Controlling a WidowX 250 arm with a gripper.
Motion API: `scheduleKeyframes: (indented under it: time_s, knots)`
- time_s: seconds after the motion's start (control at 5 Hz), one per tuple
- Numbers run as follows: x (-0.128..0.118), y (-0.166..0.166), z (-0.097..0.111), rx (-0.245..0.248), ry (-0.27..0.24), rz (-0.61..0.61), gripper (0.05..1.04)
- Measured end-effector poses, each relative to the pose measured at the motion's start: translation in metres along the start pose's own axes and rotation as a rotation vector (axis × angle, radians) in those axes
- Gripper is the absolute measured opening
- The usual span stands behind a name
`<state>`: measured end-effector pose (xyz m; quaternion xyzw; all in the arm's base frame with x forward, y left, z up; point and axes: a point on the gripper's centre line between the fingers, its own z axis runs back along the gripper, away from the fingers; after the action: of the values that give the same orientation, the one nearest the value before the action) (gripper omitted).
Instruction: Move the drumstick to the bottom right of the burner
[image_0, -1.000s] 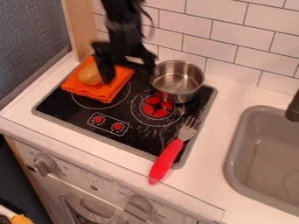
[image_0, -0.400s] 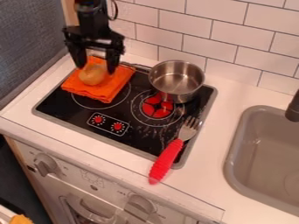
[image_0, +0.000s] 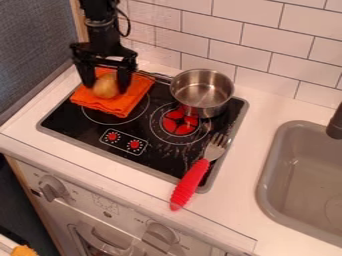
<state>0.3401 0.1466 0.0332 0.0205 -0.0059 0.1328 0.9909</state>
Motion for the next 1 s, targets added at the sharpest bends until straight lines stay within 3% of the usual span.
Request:
scheduleKeyframes:
  time_s: [0.2,0.6,1.0]
  knots:
    - [0.005,0.003,-0.003,0.012,0.014,-0.006,0.972]
    - [0.0,0.002,-0.001,0.011,-0.006,-0.023,0.822]
    - [-0.024,-0.03,0.061,-0.002,-0.163,-0.084,0.822]
